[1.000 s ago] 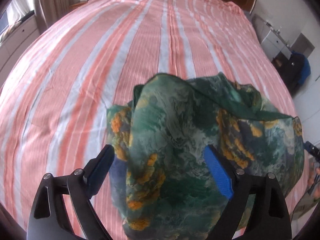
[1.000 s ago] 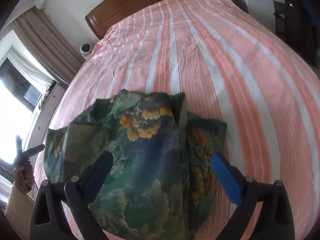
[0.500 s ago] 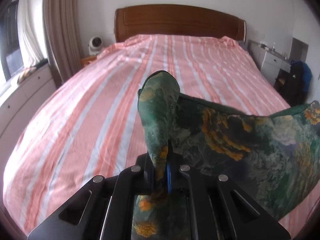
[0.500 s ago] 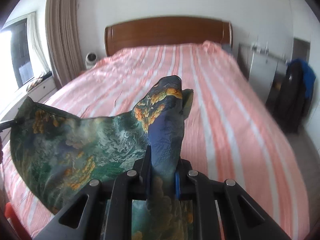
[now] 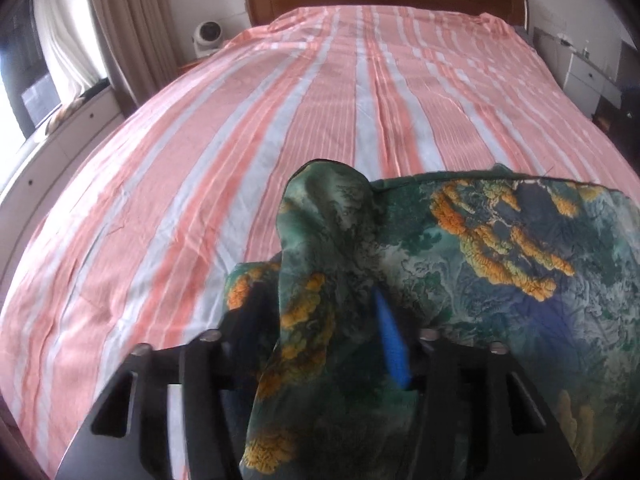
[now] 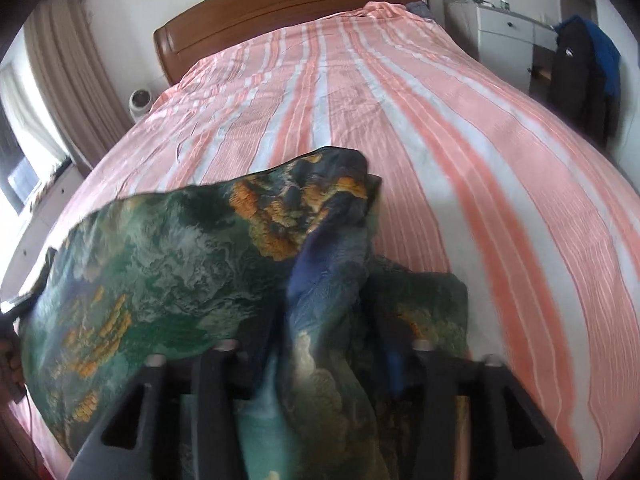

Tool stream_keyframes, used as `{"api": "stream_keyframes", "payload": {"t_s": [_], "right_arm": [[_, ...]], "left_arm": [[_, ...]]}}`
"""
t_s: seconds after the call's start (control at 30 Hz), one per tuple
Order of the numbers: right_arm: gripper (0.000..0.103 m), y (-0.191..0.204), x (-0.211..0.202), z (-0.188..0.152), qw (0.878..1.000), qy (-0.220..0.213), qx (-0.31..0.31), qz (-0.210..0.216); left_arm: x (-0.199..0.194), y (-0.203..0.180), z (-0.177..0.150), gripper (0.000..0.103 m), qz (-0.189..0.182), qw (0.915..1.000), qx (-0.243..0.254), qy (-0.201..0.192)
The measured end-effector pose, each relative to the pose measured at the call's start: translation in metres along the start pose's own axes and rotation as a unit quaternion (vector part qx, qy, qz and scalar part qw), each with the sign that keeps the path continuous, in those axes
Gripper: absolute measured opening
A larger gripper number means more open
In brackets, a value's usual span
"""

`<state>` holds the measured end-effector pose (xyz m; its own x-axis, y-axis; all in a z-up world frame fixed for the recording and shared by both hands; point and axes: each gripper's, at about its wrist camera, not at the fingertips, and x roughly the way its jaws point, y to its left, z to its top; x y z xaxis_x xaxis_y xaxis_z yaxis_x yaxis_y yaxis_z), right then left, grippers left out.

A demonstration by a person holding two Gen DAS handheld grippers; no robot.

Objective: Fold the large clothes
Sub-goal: 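Lift the hem with both grippers and fold it up toward the collar, then lay the folded hem onto the jacket and open both grippers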

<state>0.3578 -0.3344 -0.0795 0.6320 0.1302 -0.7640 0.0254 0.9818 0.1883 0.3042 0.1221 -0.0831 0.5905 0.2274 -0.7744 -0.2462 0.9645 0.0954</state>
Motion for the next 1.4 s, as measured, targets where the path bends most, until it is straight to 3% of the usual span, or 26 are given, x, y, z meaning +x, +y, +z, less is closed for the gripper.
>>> {"api": "stream_keyframes", "payload": {"t_s": [0.03,0.07,0.27,0.5,0.8,1.0,1.17,1.4], "right_arm": [[0.072,-0.006,-0.011,-0.001,1.000,-0.010,0.016,0.013],[0.073,-0.004,-0.013,0.000,0.999,-0.019,0.024,0.017],[0.080,-0.003,-0.074,-0.021,0.996,-0.080,0.043,0.005],[0.084,0.011,-0.111,-0.047,0.997,-0.079,0.016,0.016],[0.084,0.024,-0.127,-0.098,0.997,-0.063,-0.014,0.048],[0.084,0.029,-0.138,-0.137,0.996,-0.054,-0.029,0.062],[0.084,0.029,-0.150,-0.173,0.996,-0.041,-0.026,0.070],[0.084,0.030,-0.151,-0.194,0.997,-0.032,-0.014,0.075]], "left_arm": [[-0.007,0.001,0.000,0.082,-0.001,1.0000,-0.003,-0.006],[-0.016,0.003,0.000,0.084,-0.007,0.9999,-0.005,-0.012],[-0.053,0.004,0.001,0.085,-0.056,0.9982,-0.020,-0.001],[-0.081,-0.017,0.005,0.085,-0.131,0.9904,-0.044,0.010],[-0.096,-0.102,-0.003,0.087,-0.135,0.9901,0.039,-0.009],[-0.075,-0.147,-0.035,0.087,-0.129,0.9884,0.073,0.033],[-0.091,-0.163,-0.058,0.087,-0.108,0.9864,0.123,0.009],[-0.106,-0.165,-0.068,0.087,-0.096,0.9849,0.144,-0.003]]}}
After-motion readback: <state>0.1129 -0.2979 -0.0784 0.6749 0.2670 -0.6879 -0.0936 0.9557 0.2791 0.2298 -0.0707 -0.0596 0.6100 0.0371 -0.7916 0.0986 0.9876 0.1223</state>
